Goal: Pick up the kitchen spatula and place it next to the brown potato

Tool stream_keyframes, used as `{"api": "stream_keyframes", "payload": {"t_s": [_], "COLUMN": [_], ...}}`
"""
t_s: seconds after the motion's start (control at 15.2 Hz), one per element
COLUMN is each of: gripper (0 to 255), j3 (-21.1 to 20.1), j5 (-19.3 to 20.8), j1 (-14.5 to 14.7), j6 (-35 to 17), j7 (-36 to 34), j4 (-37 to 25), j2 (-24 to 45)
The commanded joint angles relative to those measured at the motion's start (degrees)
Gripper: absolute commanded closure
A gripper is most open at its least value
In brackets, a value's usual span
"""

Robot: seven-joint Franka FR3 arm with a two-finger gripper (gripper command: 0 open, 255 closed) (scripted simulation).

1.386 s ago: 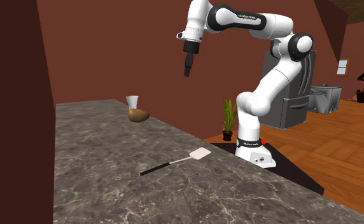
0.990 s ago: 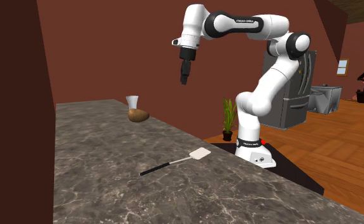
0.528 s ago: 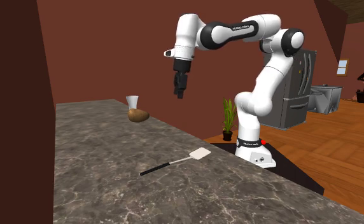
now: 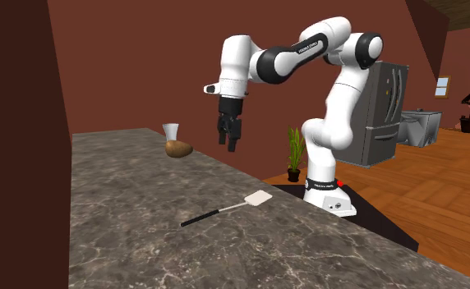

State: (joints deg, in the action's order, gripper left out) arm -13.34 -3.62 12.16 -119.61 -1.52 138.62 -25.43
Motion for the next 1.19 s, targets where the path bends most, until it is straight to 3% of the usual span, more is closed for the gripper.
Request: {"api": "stream_keyframes", "payload": {"t_s": [0.0, 0.66, 1.12], "gripper": [0, 0, 0], "j3": [-1.5, -8.1, -8.5], "j5": [-0.5, 0.2, 2.1], "j1": [1.2, 5.6, 5.4], "j6": [-2.4, -13.1, -18.8], "j7": [-0.2, -1.0, -2.4], "j4": [0.0, -2.5, -0.7], "j2": [2.7, 17.8, 21.9]}}
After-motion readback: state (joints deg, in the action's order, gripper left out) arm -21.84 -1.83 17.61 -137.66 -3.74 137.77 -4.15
